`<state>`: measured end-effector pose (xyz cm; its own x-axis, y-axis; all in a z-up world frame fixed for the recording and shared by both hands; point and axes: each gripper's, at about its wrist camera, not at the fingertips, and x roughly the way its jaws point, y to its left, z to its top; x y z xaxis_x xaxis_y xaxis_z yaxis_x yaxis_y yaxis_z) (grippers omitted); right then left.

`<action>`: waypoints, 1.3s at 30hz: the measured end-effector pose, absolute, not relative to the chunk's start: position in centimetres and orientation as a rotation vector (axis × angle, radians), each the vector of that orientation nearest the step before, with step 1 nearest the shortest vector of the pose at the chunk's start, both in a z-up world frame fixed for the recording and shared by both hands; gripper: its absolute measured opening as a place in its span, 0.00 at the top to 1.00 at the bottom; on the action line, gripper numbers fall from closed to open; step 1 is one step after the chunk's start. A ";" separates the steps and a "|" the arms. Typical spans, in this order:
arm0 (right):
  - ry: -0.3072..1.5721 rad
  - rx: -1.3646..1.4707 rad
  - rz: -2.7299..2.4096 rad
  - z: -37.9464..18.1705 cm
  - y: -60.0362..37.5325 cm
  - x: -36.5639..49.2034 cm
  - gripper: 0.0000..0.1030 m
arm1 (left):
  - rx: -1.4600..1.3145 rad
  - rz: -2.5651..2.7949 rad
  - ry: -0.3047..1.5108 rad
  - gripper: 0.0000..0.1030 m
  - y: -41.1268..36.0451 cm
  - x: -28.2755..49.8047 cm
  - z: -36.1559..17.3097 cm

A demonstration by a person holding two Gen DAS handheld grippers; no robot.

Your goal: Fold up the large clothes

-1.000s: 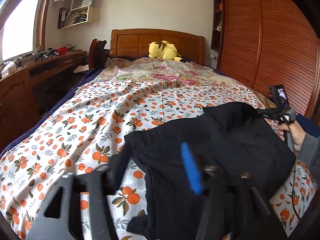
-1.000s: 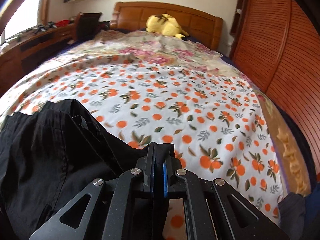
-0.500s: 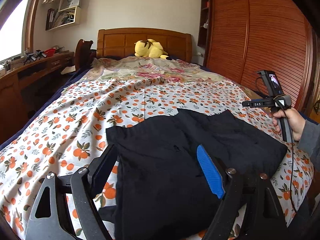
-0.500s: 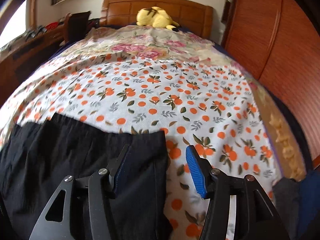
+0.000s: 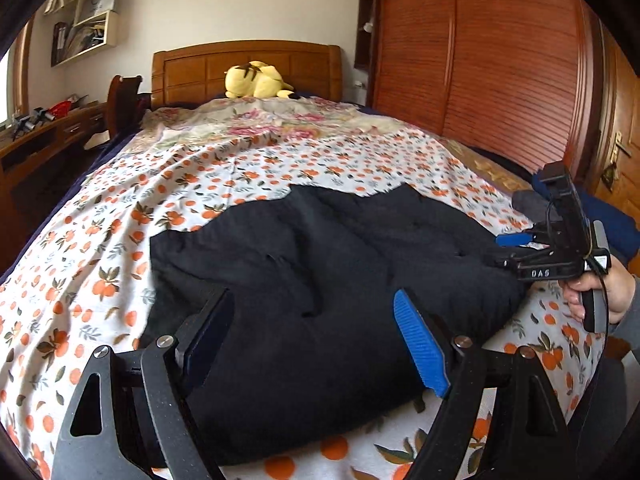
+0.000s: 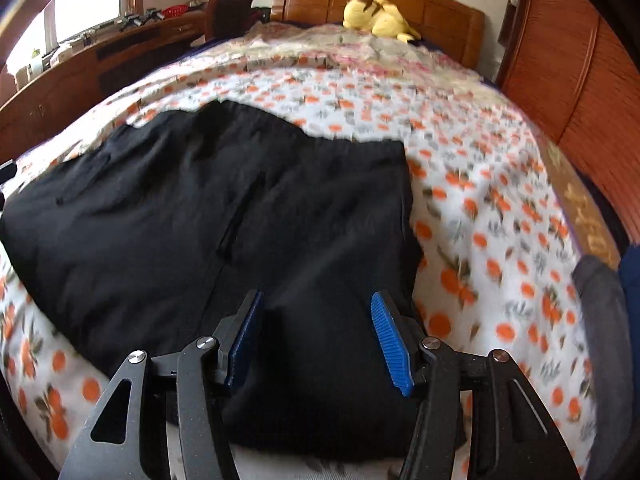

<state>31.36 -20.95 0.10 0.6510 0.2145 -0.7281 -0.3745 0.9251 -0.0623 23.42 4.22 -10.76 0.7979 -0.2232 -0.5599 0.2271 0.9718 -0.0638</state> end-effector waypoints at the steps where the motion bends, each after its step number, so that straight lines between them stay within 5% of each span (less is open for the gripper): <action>1: 0.814 -0.213 0.336 -0.4 -20.8 31.2 0.44 | 0.010 -0.247 0.606 0.20 3.9 23.4 -10.9; 19: 0.644 -0.152 0.416 1.8 -17.9 25.7 0.44 | 0.037 -0.259 0.683 0.20 1.6 22.9 -13.7; 39: 0.731 -0.232 0.526 -2.2 -15.3 26.1 0.44 | 0.004 -0.263 0.683 0.20 2.5 22.5 -14.5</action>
<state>26.11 -15.28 -2.15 0.6226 0.3745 -0.6871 -0.5325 0.8462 -0.0213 22.53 2.46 -14.51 0.7440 -0.2387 -0.6241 0.2411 0.9670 -0.0824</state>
